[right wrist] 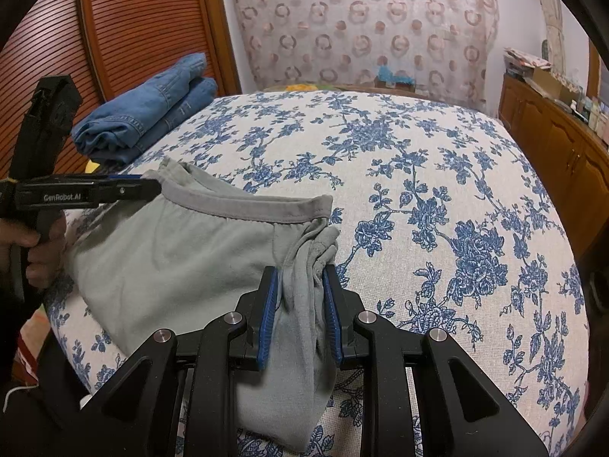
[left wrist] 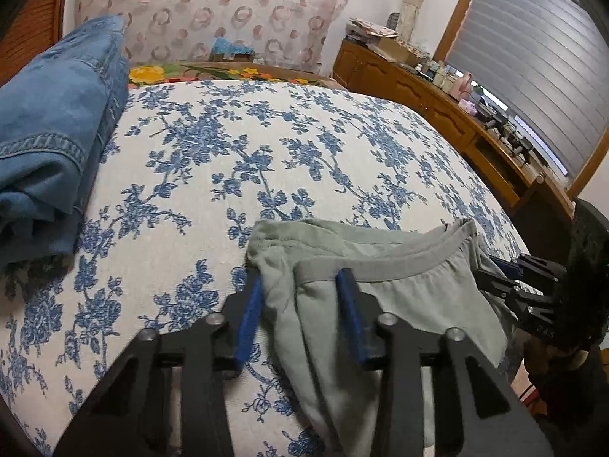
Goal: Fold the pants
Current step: 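Close the left gripper on the bundle's edge while the right gripper holds it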
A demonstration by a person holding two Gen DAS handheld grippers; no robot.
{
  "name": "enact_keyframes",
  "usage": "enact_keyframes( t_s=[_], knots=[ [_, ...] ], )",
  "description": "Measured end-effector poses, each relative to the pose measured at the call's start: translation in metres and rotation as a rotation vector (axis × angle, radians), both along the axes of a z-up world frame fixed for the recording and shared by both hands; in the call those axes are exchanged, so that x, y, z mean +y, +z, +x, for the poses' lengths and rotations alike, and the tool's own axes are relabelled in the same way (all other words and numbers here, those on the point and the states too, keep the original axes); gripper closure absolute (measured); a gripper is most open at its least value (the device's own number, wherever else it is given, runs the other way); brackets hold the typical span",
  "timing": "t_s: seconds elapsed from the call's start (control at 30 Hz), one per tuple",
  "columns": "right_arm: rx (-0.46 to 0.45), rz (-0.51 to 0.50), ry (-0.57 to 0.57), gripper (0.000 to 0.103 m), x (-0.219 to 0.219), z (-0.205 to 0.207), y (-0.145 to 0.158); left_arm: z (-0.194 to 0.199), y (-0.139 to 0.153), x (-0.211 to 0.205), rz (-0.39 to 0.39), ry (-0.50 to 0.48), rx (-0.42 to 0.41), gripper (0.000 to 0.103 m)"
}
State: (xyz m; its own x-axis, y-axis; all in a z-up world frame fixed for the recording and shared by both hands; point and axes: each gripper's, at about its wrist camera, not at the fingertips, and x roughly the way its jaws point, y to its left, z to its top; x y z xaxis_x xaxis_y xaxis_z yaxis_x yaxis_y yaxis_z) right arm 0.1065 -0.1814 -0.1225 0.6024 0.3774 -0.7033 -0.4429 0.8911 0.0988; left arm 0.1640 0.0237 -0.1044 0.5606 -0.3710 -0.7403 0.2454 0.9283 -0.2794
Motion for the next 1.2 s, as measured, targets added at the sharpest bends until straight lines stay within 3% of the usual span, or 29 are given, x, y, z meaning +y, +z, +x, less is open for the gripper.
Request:
enact_keyframes(
  t_s=[0.17, 0.27, 0.47, 0.97, 1.2],
  knots=[
    [0.0, 0.003, 0.0, 0.081, 0.0, 0.0, 0.0, -0.003, 0.001, -0.004, 0.002, -0.015, -0.005, 0.085],
    [0.001, 0.002, 0.003, 0.085, 0.0, 0.0, 0.0, -0.008, 0.004, -0.004, -0.004, -0.01, -0.02, 0.089],
    [0.003, 0.032, -0.005, 0.094, -0.005, -0.002, 0.004, -0.029, 0.023, -0.007, -0.017, 0.012, -0.108, 0.091],
    [-0.114, 0.077, -0.012, 0.096, -0.008, -0.024, 0.04, -0.058, 0.066, -0.012, -0.023, 0.008, -0.237, 0.091],
    [-0.179, 0.043, 0.017, 0.096, -0.002, -0.034, 0.062, -0.065, 0.089, -0.013, -0.032, 0.004, -0.298, 0.091]
  ],
)
